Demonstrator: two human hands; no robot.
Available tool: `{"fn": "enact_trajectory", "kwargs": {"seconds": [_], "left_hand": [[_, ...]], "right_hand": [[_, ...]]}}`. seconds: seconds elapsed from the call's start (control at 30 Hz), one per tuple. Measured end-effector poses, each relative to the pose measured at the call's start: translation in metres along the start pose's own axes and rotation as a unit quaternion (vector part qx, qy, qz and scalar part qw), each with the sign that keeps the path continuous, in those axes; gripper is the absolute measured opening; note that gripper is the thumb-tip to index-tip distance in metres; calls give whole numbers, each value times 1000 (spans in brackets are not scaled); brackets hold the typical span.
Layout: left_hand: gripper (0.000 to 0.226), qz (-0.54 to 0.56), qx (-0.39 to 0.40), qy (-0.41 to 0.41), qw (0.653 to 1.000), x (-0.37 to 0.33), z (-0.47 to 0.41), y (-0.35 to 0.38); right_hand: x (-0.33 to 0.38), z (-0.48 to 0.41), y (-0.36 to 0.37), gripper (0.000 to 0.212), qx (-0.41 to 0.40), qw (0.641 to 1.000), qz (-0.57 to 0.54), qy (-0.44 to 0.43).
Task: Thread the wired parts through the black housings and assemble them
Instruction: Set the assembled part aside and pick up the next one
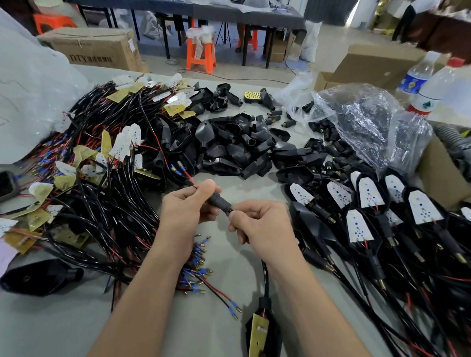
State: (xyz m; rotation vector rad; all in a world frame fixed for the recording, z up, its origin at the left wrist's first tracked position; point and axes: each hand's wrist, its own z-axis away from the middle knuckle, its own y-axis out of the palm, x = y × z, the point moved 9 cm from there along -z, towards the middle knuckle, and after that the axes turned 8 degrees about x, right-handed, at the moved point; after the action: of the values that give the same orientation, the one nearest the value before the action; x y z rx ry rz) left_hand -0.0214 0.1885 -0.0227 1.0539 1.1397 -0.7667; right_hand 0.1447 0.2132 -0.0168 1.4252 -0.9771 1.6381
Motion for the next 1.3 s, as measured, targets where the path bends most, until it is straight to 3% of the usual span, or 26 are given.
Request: {"fn": "enact_trajectory", "kwargs": {"seconds": [0.13,0.23,0.33,0.5,0.67,0.77,0.9,1.13,1.3], "left_hand": [[31,6,50,-15,999,1,3,7],[30,0,83,-20,996,-1,7,13],[27,-29,107,-37,993,1,14,24],[38,-46,57,-35,997,-11,12,14],[48,-81,-18,-2,997,-45,-2,-3],[49,-80,-20,16,996,-63,-10,1],[42,-3,-10,38,999,-81,-18,5],[37,97,-106,52,988,-95,-23,-9],[37,108,-142,57,982,-100,-22,-7]], "right_hand": [[0,4,3,12,-2,1000,-11,16],[-3,8,8,35,22,996,-55,64],[0,11,14,31,30,996,-21,83],[9,9,12,15,34,997,-27,71],[9,15,30,22,113,990,-25,75],[13,19,37,22,113,991,-29,71],[19,26,39,26,103,989,90,55],[29,33,43,28,156,977,130,69],[23,31,45,26,176,964,173,94]]}}
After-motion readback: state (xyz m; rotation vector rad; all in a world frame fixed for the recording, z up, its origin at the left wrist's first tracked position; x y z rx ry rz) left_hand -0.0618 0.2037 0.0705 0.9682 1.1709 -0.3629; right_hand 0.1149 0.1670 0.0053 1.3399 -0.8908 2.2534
